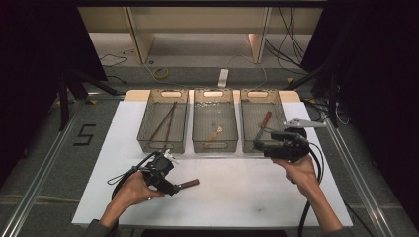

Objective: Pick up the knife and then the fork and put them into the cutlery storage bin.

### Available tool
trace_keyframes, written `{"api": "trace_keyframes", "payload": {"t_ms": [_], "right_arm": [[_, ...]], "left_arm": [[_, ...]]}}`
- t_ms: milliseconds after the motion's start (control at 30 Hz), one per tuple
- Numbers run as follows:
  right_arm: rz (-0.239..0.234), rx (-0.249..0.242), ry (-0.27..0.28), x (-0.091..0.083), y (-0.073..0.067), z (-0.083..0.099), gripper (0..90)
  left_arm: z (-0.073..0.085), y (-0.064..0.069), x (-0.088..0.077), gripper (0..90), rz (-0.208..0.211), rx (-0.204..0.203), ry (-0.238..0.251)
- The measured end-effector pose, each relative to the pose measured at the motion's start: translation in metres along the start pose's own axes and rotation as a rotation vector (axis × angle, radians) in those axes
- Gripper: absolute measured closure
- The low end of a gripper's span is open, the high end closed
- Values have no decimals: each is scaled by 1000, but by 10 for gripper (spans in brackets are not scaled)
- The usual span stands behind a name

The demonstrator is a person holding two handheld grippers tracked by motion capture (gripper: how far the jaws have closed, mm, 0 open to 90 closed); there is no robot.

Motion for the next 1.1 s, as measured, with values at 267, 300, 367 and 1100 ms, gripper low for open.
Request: {"api": "trace_keyframes", "payload": {"t_ms": [267, 300, 367, 1100], "right_arm": [[-25, -22, 21, -11, -9, 36, 196], [-26, -26, 23, -12, -9, 39, 198], [-31, -25, 14, -12, -11, 45, 198], [-65, -19, 17, -17, -21, 61, 212]], "left_arm": [[-3, 2, 7, 361, -16, 29, -74], [-2, 3, 8, 374, -10, 32, -85], [-2, 4, 11, 407, -8, 37, -107], [1, 6, 23, 662, -7, 90, -208]]}}
Point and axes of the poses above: each handheld gripper's, and its own axes: x roughly forward along the jaws, z roughly out of its underside, y roughly to its right, the point moved 8 cm from there along x, roughly forward along the jaws, and after that the axes turned 8 degrees about z, right-handed, at the moved point
